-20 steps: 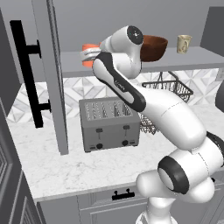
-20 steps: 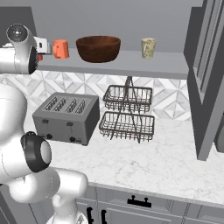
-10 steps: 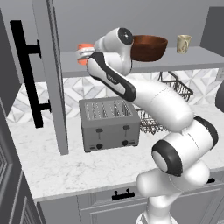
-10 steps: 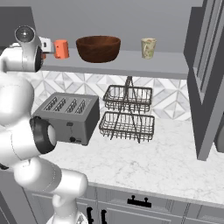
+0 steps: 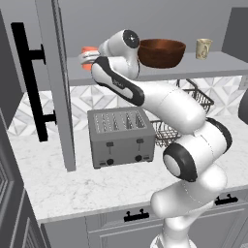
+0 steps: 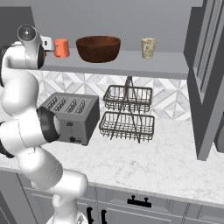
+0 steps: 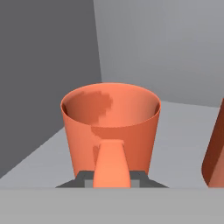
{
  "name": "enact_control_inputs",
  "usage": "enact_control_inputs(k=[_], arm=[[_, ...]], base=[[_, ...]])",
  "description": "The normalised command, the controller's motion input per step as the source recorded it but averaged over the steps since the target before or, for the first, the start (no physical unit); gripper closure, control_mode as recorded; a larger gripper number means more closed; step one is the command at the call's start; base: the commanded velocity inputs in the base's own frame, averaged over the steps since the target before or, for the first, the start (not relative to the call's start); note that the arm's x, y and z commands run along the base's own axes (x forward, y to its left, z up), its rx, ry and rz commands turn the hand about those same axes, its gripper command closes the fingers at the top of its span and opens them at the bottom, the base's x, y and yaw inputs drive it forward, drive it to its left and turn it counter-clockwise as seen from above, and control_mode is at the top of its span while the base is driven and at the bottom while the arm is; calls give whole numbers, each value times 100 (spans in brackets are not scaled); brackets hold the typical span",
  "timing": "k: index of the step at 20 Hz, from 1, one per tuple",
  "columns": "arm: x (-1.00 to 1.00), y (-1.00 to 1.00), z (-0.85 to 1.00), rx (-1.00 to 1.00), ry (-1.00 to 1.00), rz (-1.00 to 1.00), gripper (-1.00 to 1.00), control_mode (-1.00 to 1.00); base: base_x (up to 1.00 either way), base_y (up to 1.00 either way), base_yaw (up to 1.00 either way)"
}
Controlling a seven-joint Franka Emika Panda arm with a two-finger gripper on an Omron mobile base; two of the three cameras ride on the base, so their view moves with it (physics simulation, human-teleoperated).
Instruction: Gather all objects into one cabinet and sort the glasses and bowls to opposite sides.
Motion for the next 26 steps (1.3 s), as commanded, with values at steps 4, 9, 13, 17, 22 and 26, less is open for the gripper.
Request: enact_control_inputs(k=[4, 9, 13, 17, 22, 26], arm=[[17, 11, -11, 0, 0, 0, 100, -100], [0, 0, 0, 0, 0, 0, -100, -100], [0, 0, 0, 0, 0, 0, -100, -100], [0, 0, 0, 0, 0, 0, -100, -100], [-20, -2, 0, 0, -1, 0, -100, -100], [-33, -2, -2, 0, -3, 0, -100, -100]], base=[[0, 0, 0], [0, 0, 0], [0, 0, 0], [0, 0, 0], [0, 0, 0], [0, 0, 0]])
